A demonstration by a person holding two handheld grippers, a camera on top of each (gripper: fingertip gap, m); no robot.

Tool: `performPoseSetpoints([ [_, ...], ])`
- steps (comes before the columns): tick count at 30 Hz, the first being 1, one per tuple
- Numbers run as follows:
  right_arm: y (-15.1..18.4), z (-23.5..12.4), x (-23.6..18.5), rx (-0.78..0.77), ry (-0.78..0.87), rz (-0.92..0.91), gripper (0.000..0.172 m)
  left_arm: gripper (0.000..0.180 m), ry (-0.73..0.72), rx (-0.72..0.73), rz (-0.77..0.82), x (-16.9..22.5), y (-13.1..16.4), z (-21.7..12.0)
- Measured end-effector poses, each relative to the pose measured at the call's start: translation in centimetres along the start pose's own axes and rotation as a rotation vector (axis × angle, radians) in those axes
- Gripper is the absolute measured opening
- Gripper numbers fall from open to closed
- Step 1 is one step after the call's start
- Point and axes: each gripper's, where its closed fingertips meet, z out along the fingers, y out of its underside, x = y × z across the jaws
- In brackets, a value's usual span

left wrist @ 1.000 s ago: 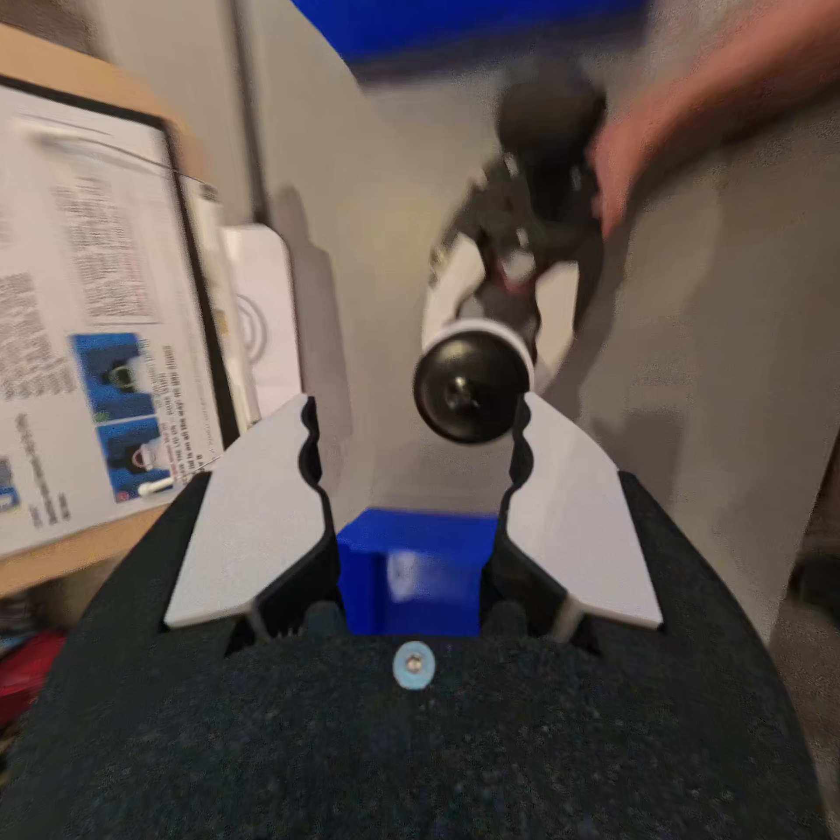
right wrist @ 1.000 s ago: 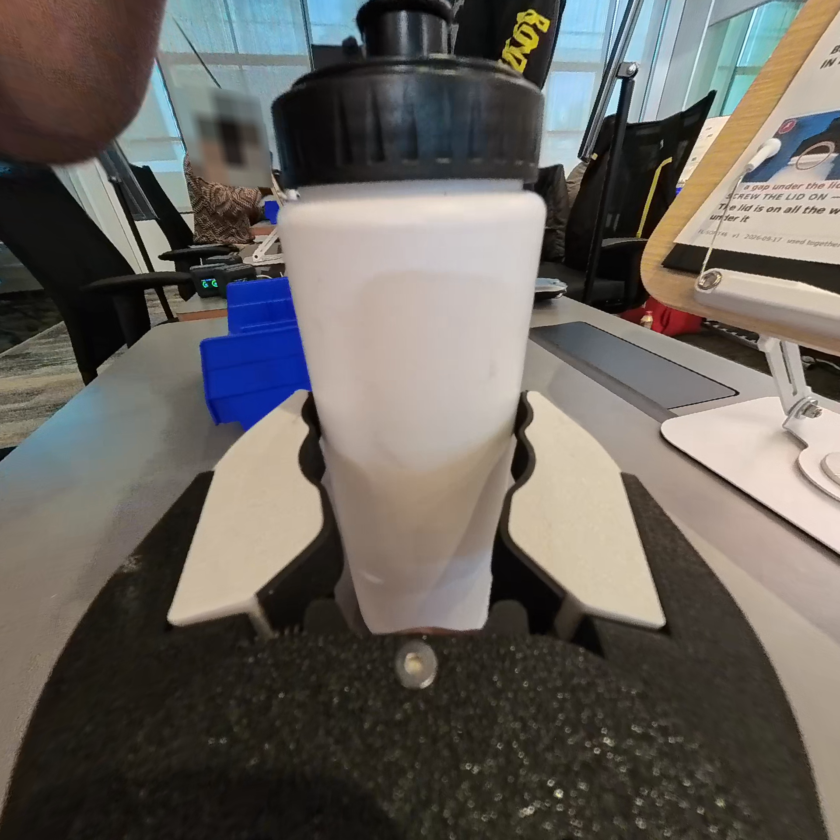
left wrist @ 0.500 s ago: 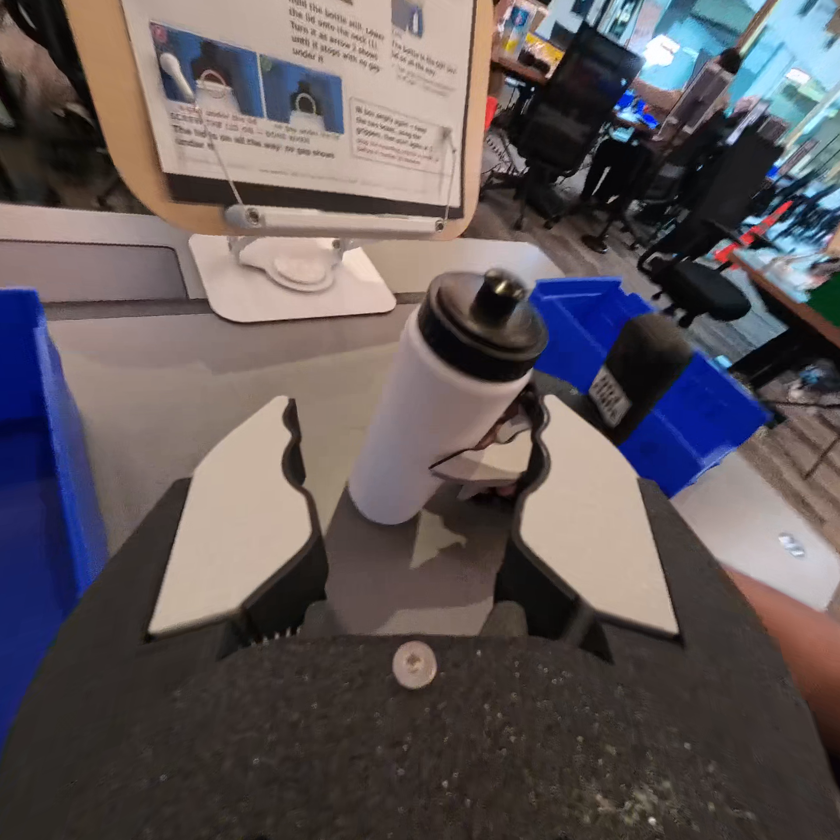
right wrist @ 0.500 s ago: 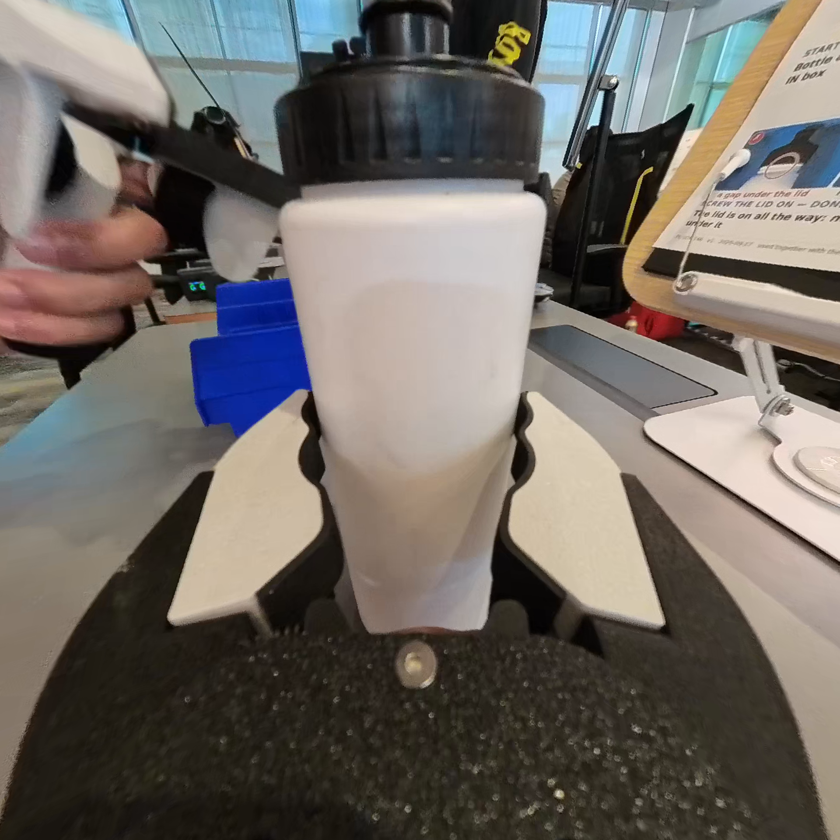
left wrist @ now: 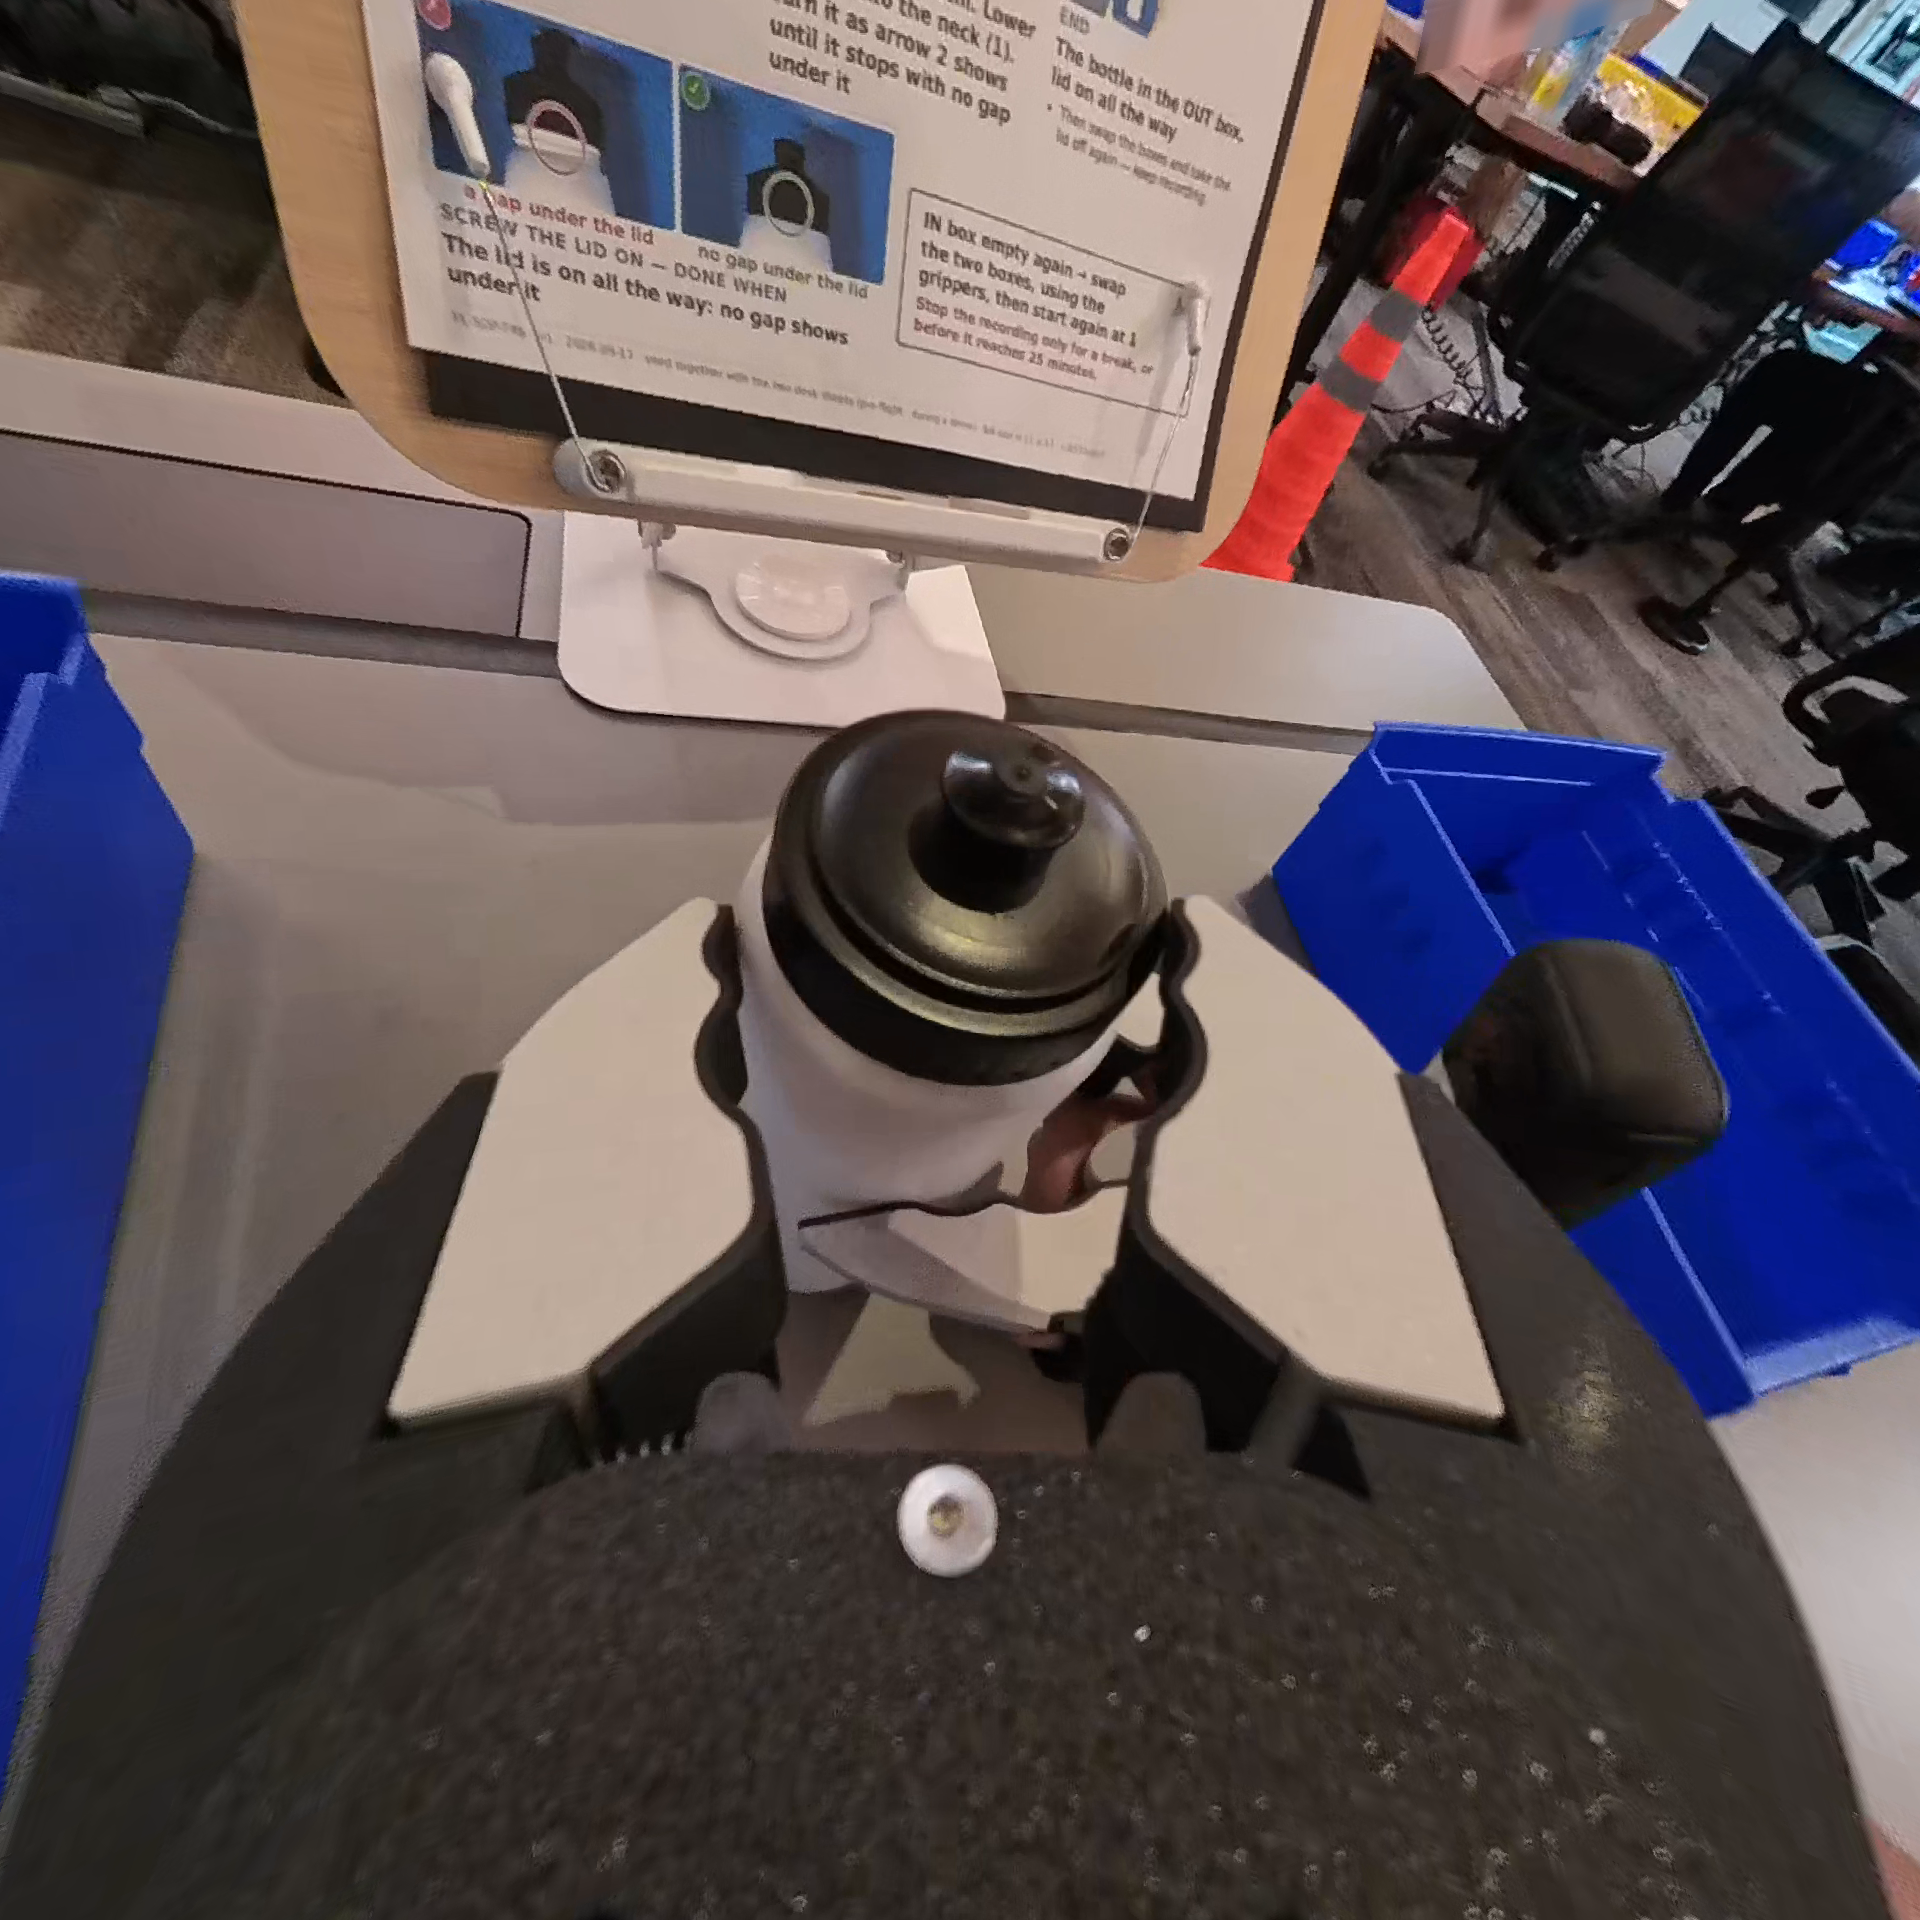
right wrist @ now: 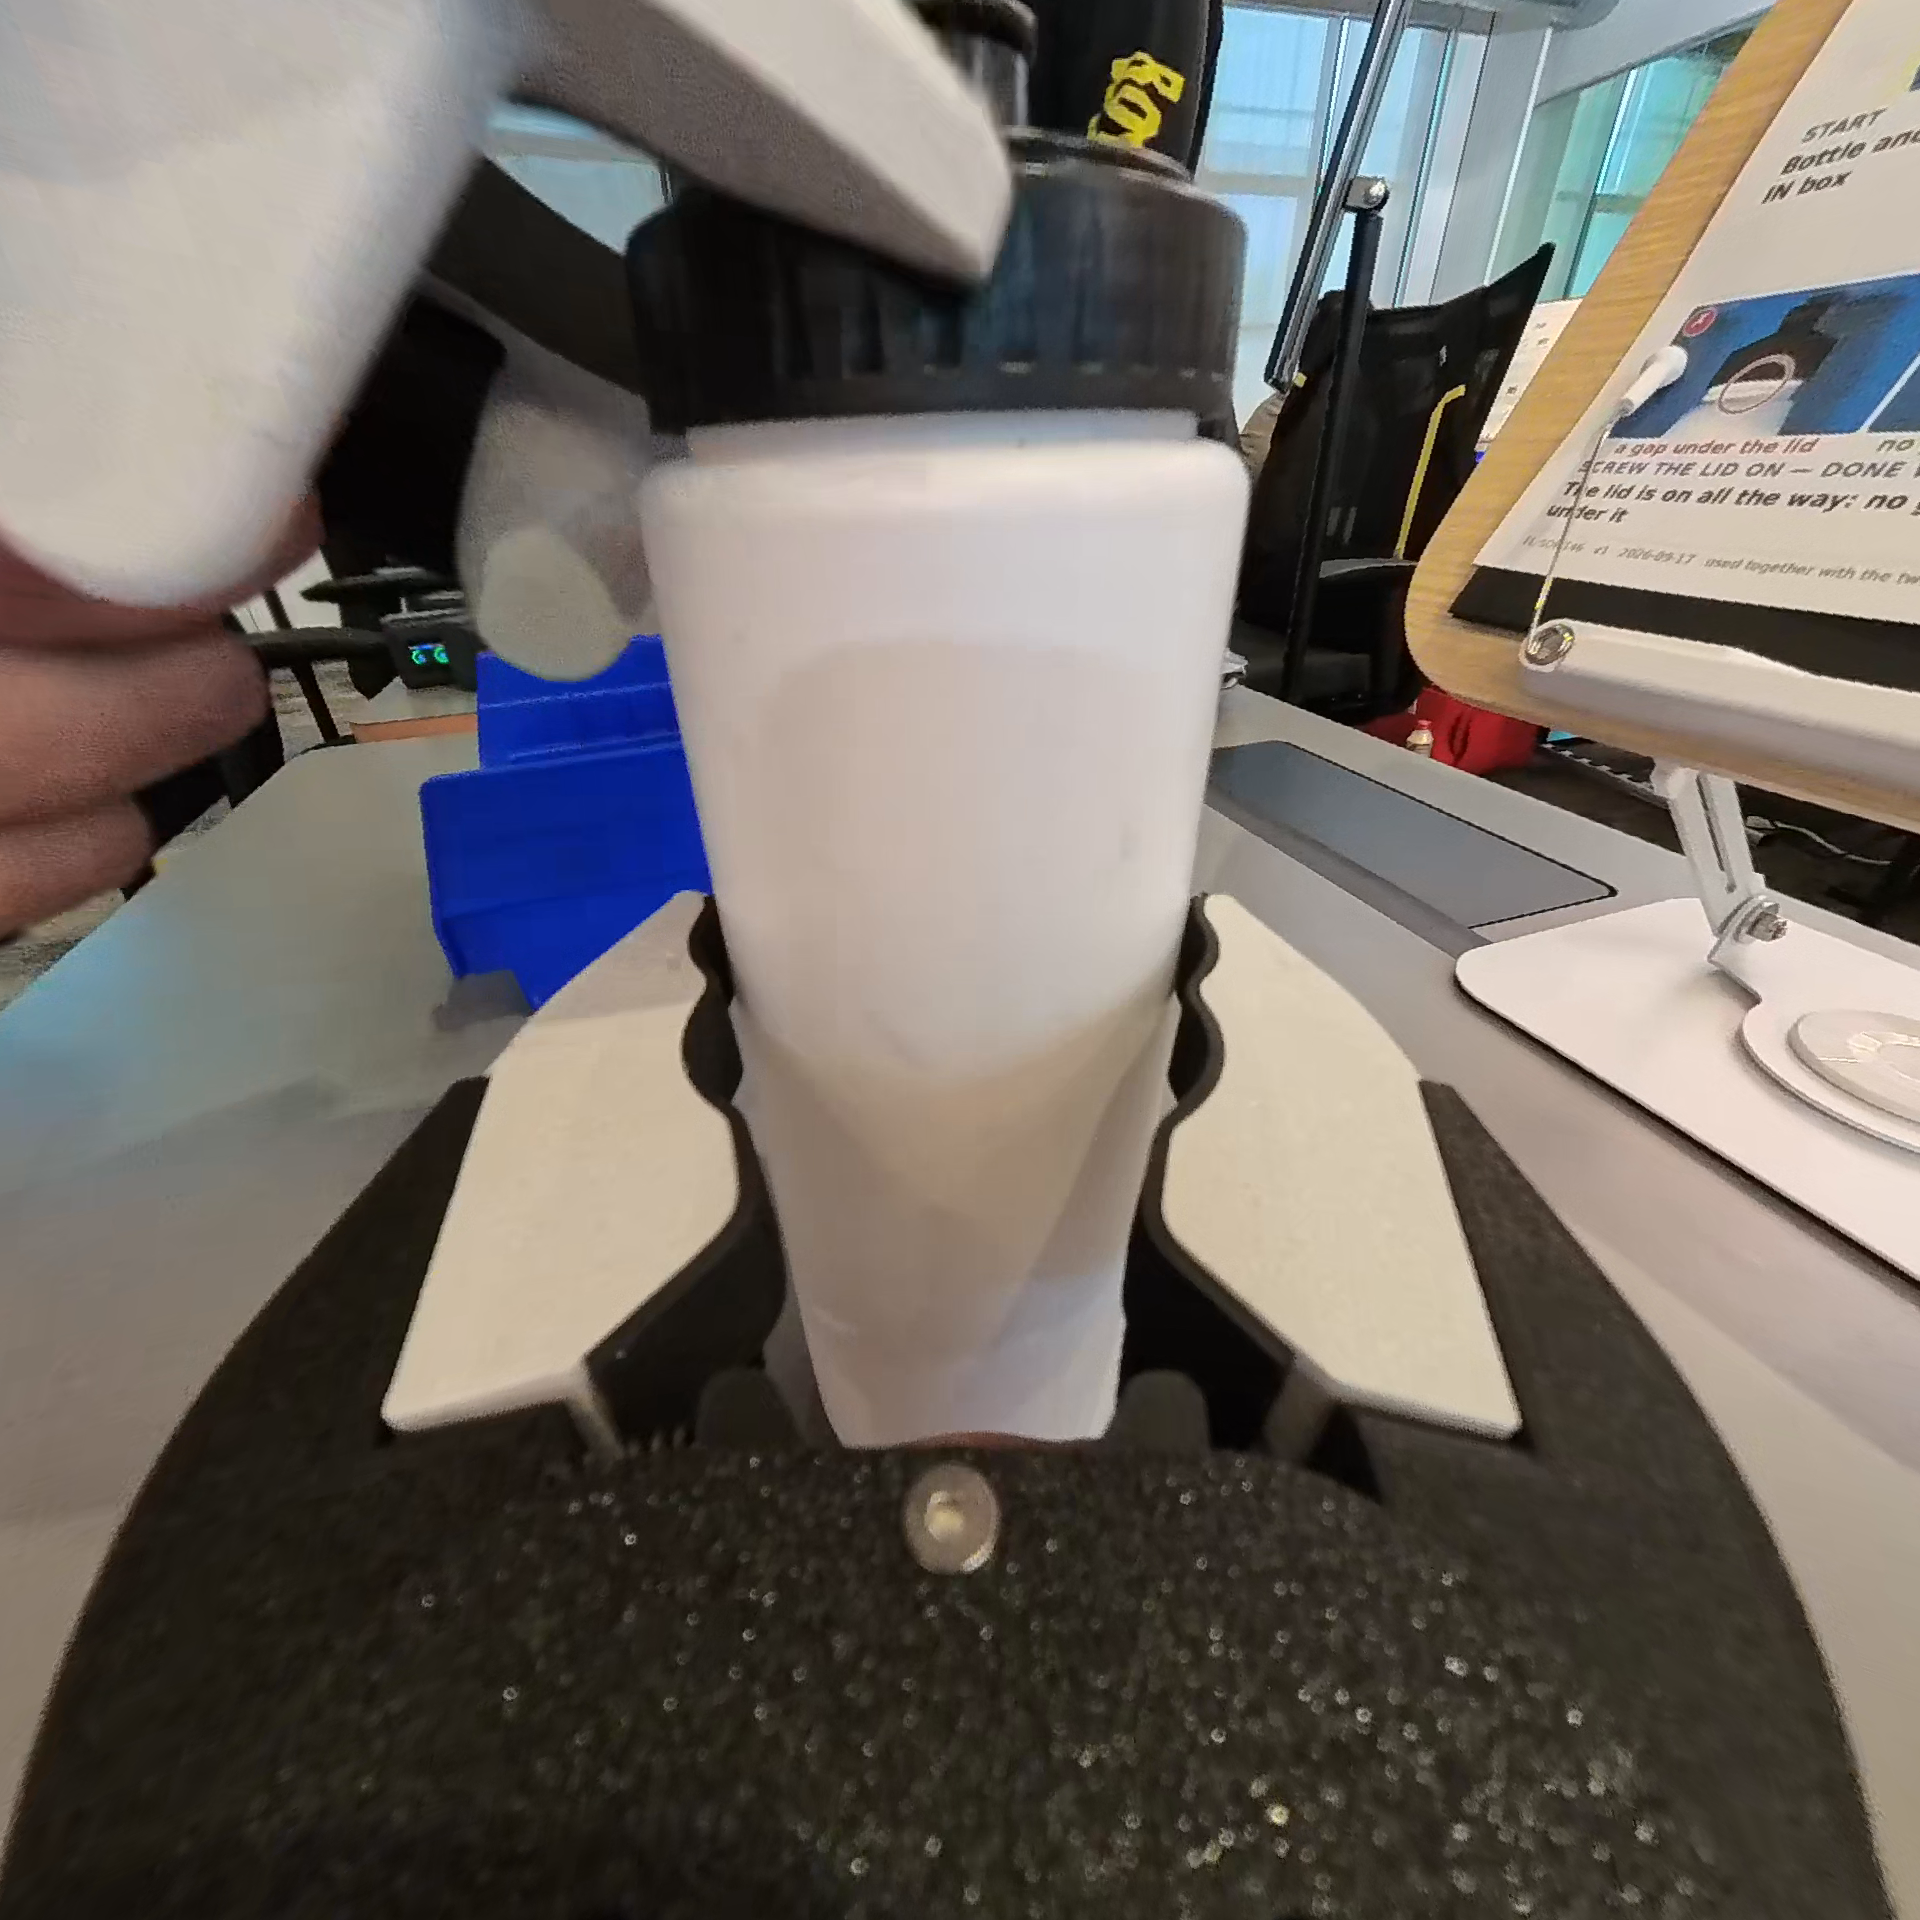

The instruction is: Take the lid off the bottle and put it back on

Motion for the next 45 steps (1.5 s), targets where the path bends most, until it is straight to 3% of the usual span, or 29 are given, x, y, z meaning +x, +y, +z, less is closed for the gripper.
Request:
performPoseSetpoints([
  [14,0.1,0.0,0.2,-0.007,-0.003,-0.014,0.081,0.074,0.140,-0.037,0.218,-0.1,0.1,0.2],
  [23,0.2,0.0,0.2,-0.004,0.003,-0.019,0.080,0.074,0.204,-0.027,0.215,-0.4,0.2,-0.1],
  [24,0.2,0.1,0.2,-0.009,0.008,-0.021,0.080,0.072,0.203,-0.010,0.228,-0.9,0.5,-0.5],
  [26,0.2,0.1,0.4,-0.009,0.020,-0.013,0.080,0.094,0.169,0.027,0.236,-3.0,1.5,-1.3],
  [31,0.0,0.0,0.9,0.012,0.026,0.009,0.081,0.097,0.283,0.056,0.082,-6.4,8.2,-2.2],
  [34,0.0,0.0,0.9,0.017,0.024,0.007,0.080,0.093,0.261,0.108,0.182,-6.9,11.1,-3.1],
  [38,0.1,-0.1,0.6,0.005,0.035,-0.026,0.080,0.090,0.171,0.187,0.309,-6.9,10.9,-4.7],
  [45,0.1,-0.1,0.6,0.006,0.038,-0.028,0.080,0.092,0.163,0.176,0.328,-6.8,9.8,-5.8],
])
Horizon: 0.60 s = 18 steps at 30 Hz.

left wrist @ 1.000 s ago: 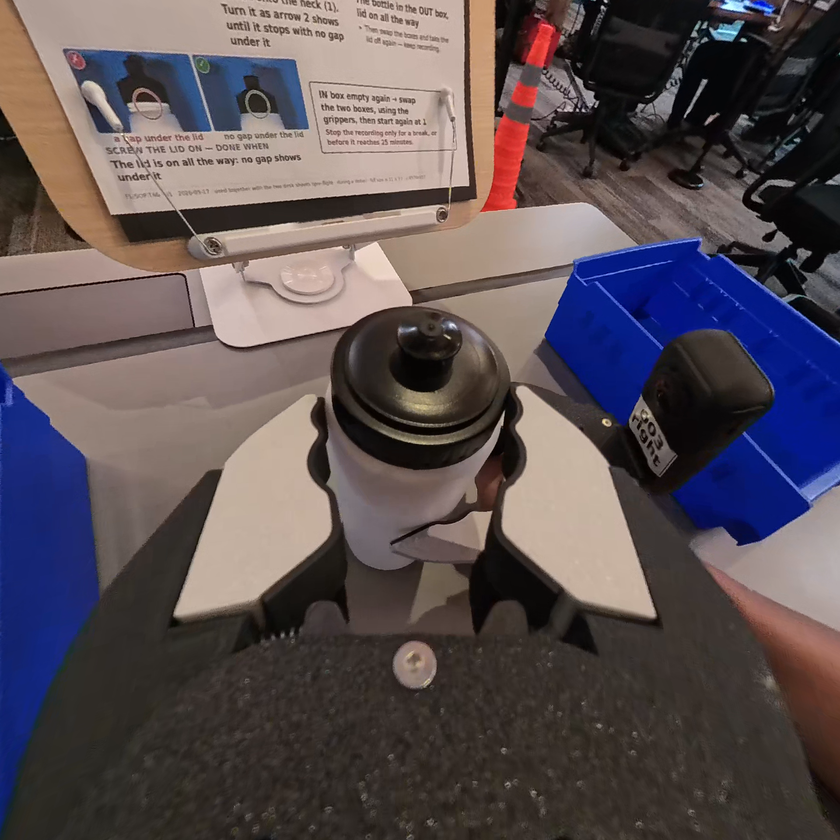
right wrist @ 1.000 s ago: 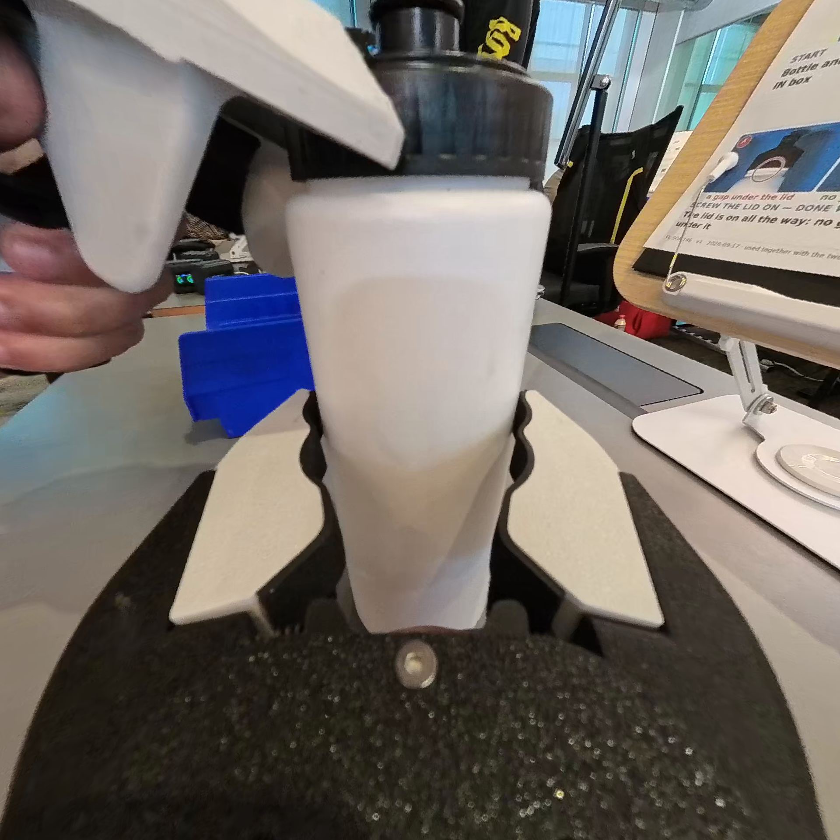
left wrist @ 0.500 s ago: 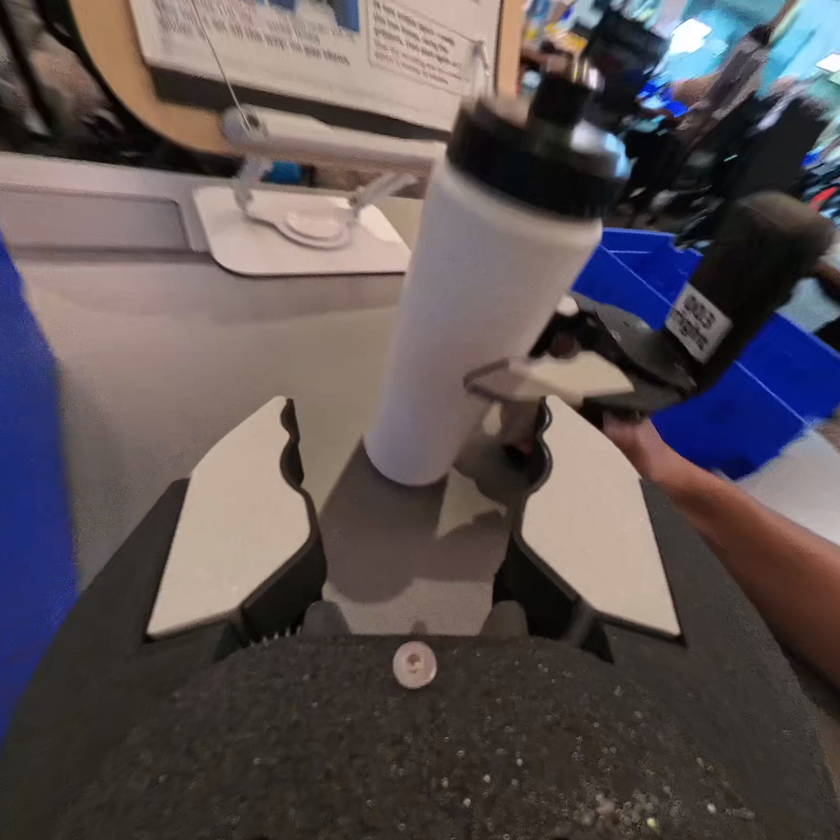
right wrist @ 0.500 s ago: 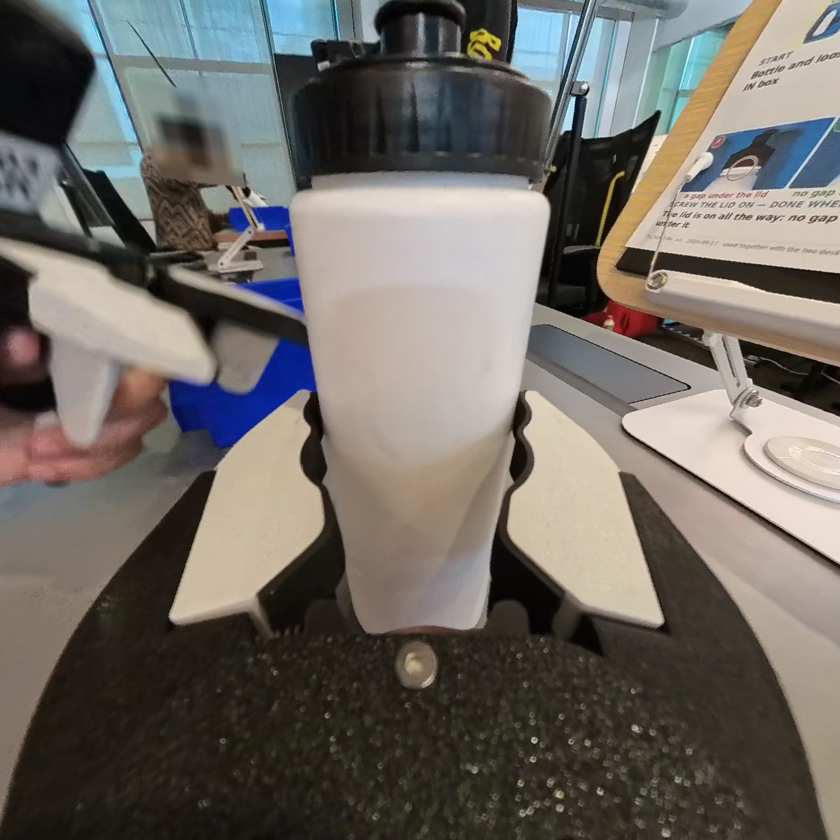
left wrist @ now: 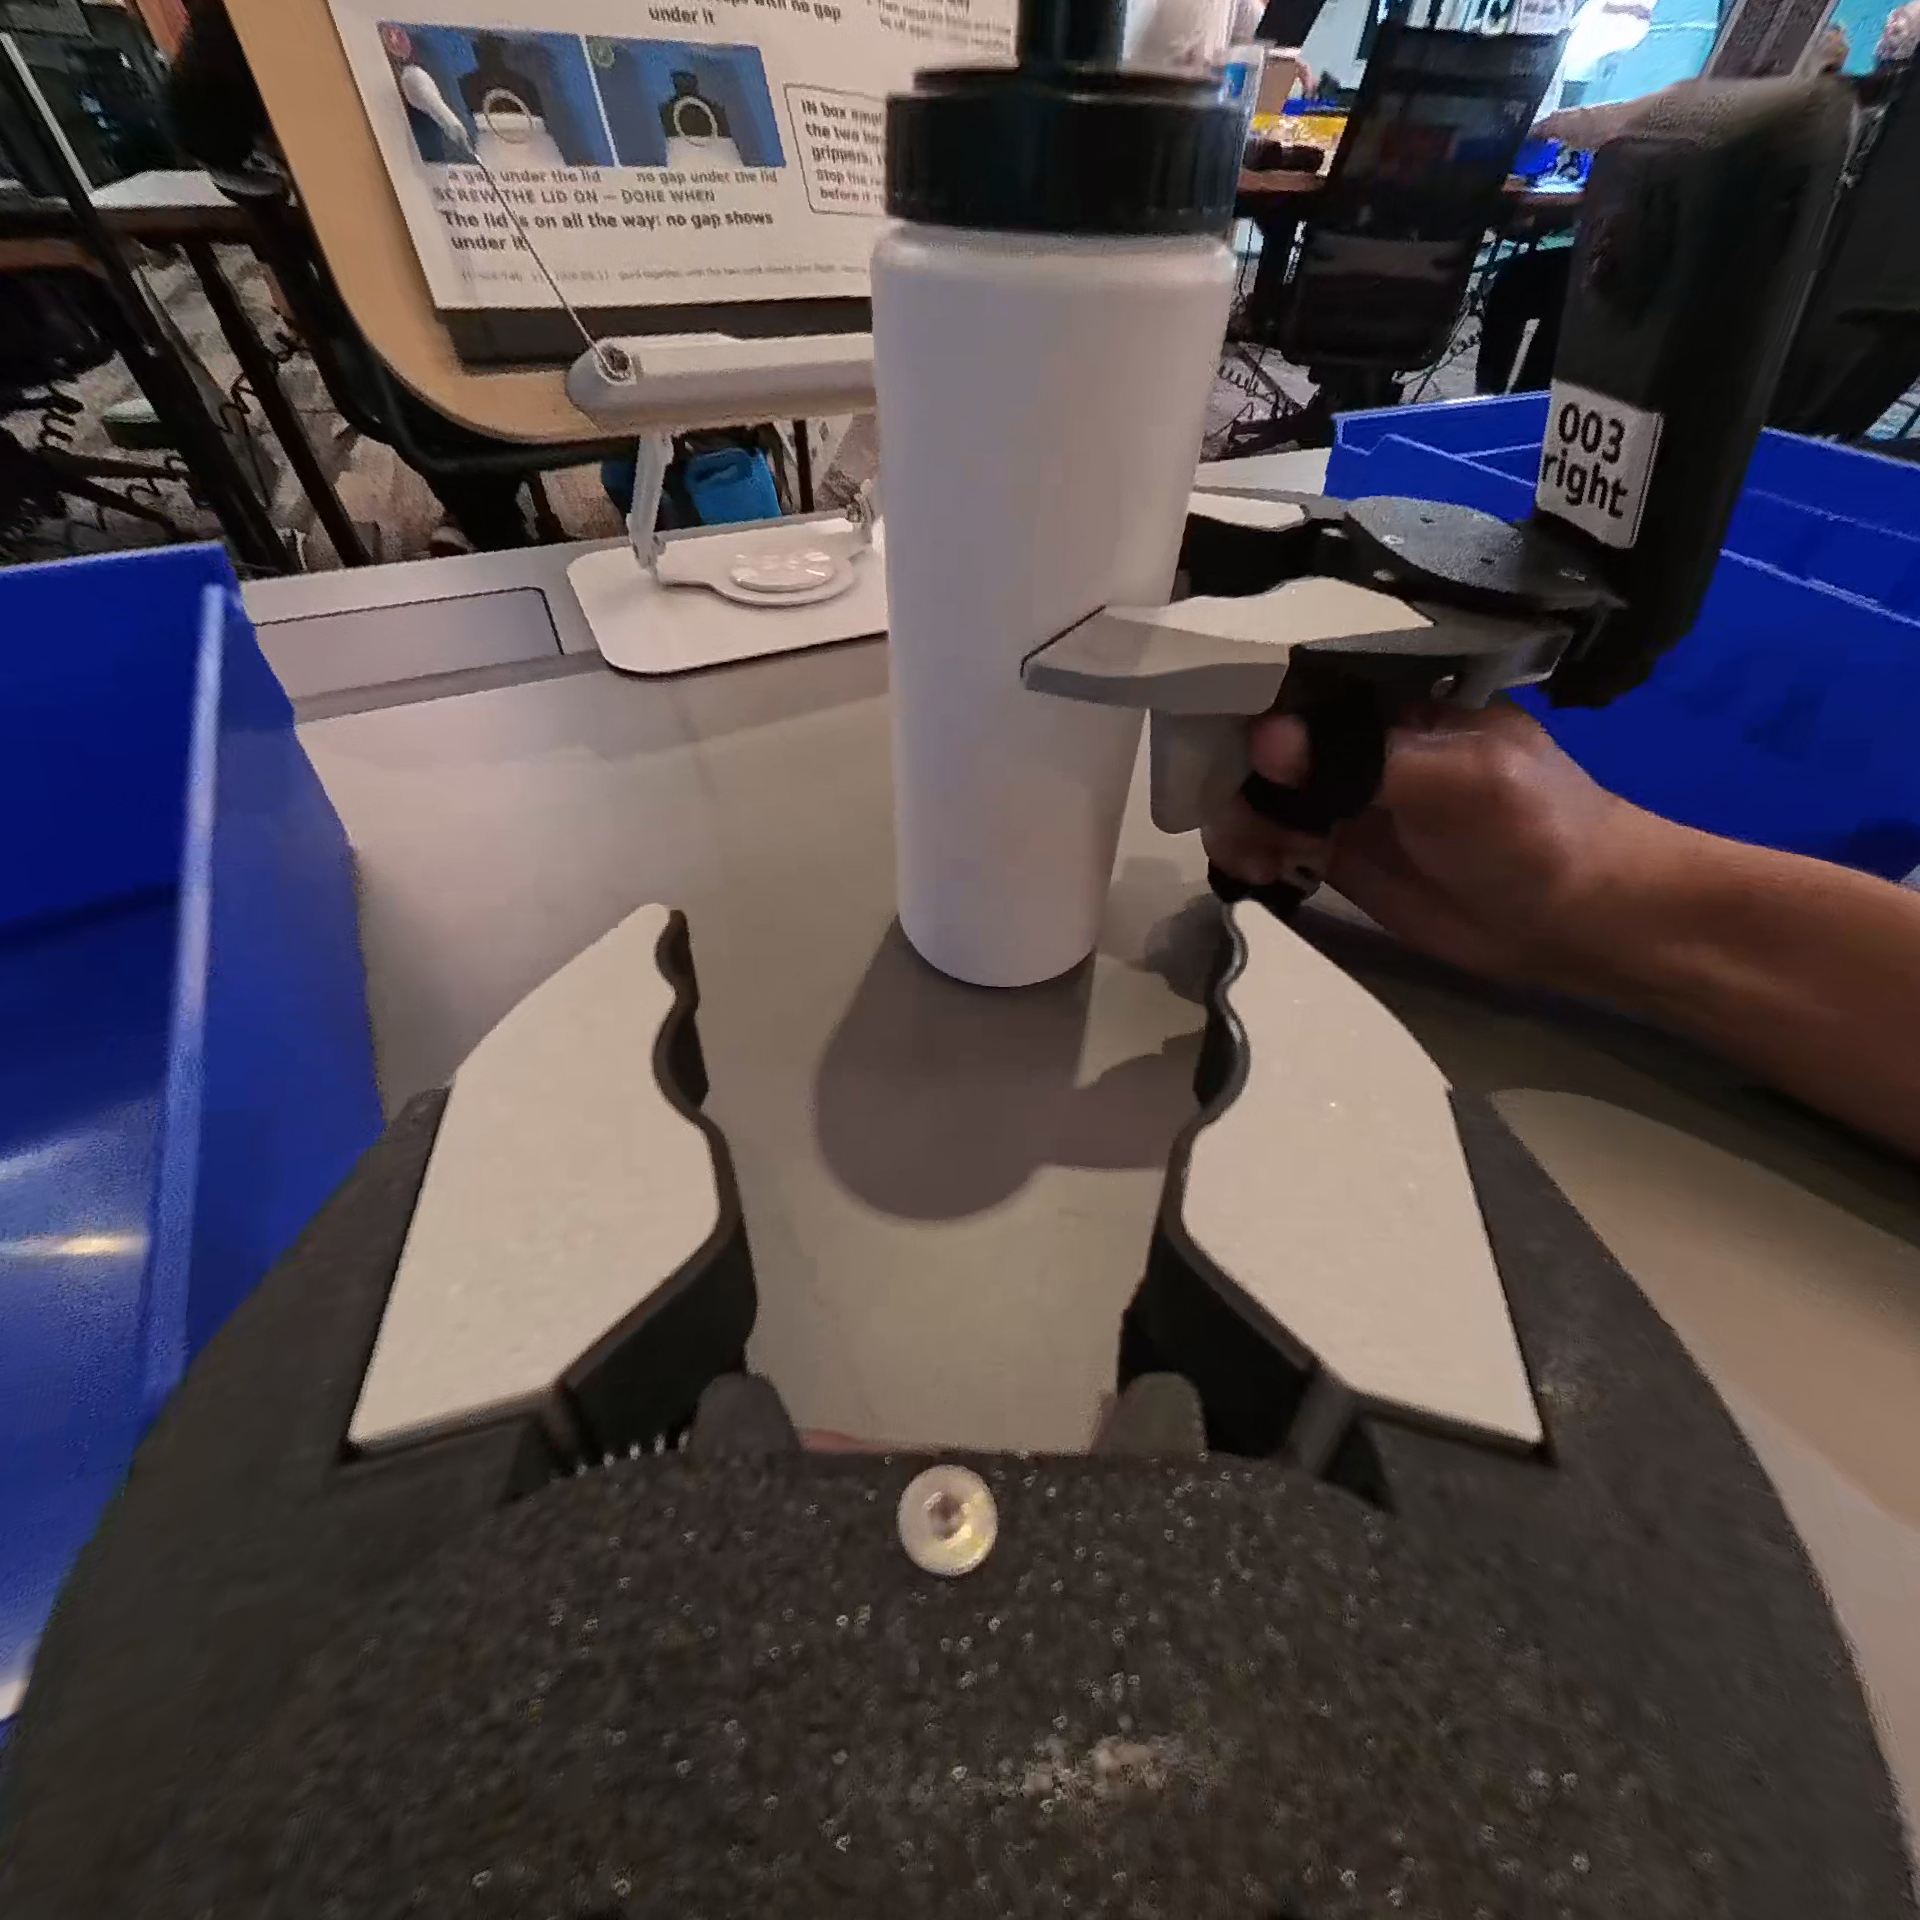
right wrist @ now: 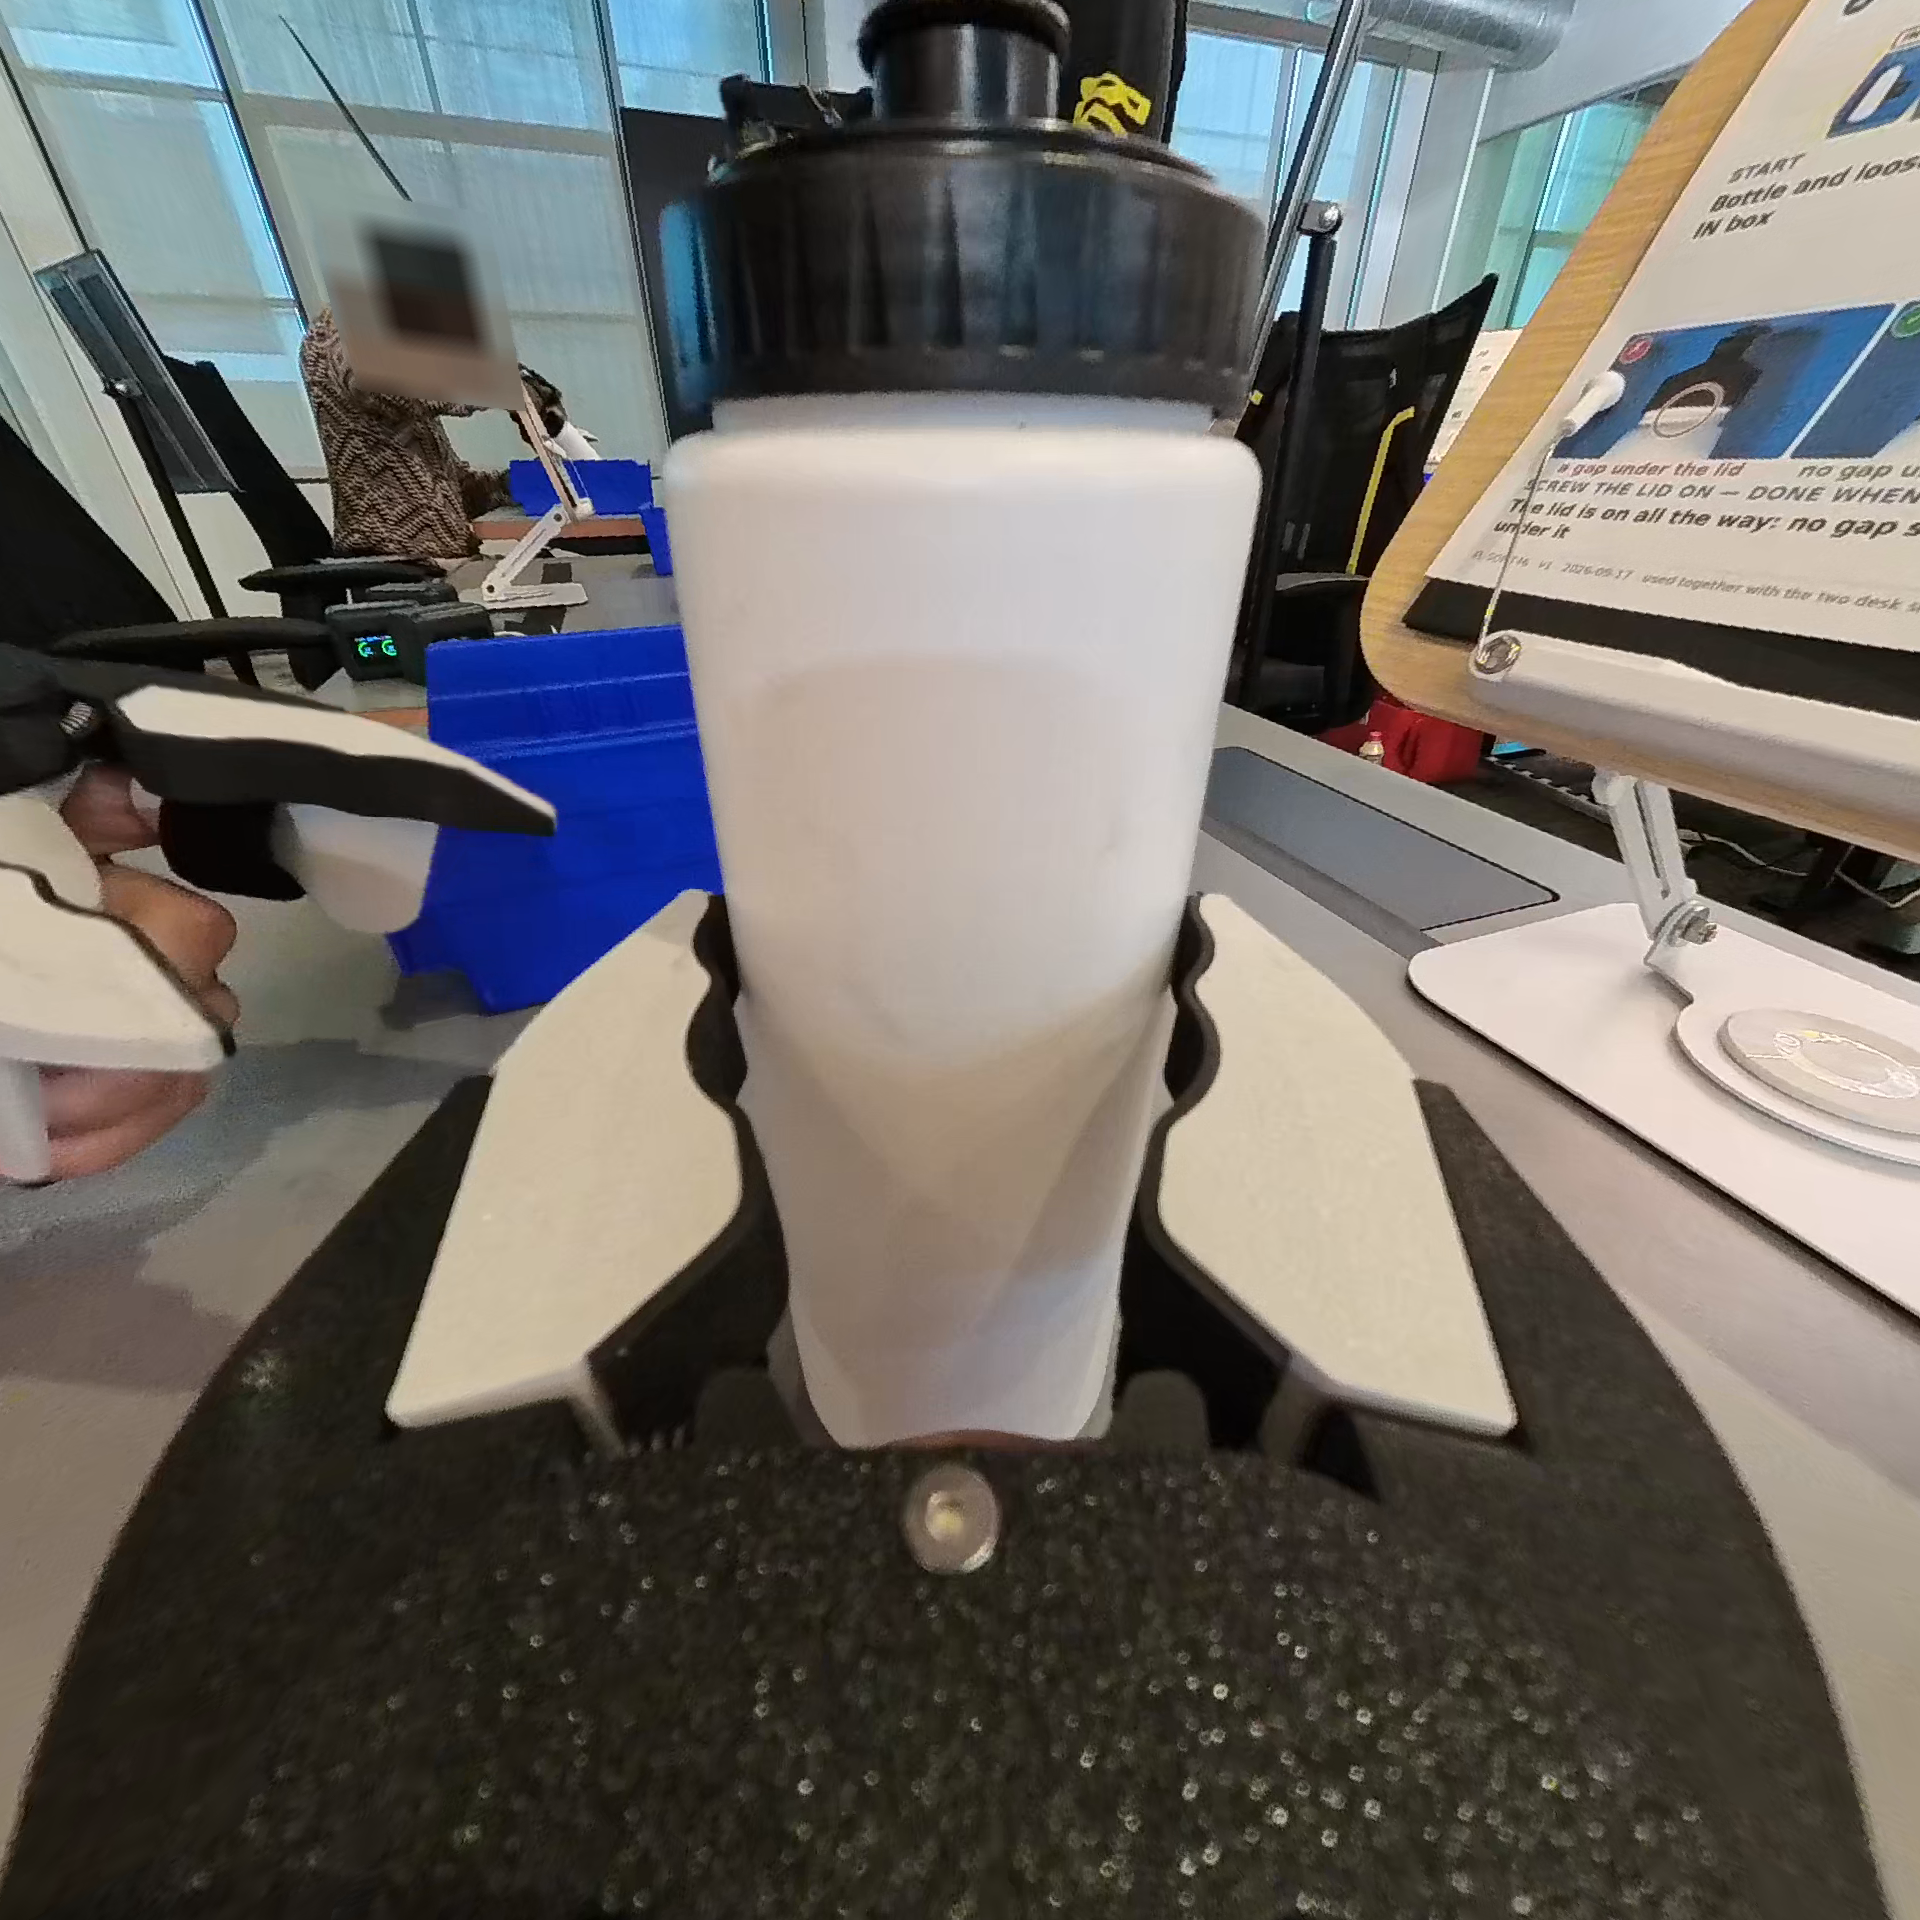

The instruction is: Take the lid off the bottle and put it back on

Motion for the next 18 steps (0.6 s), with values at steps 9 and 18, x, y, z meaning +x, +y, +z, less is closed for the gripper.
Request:
performPoseSetpoints([
  [9,-6.4,-1.7,1.2,0.084,0.125,0.001,0.080,0.084,-0.009,-0.002,0.084,1.1,0.3,-0.1],
  [18,-23.9,-11.3,6.0,0.022,0.576,-0.183,0.080,0.082,0.079,-0.046,-0.041,2.2,1.5,-0.2],
])
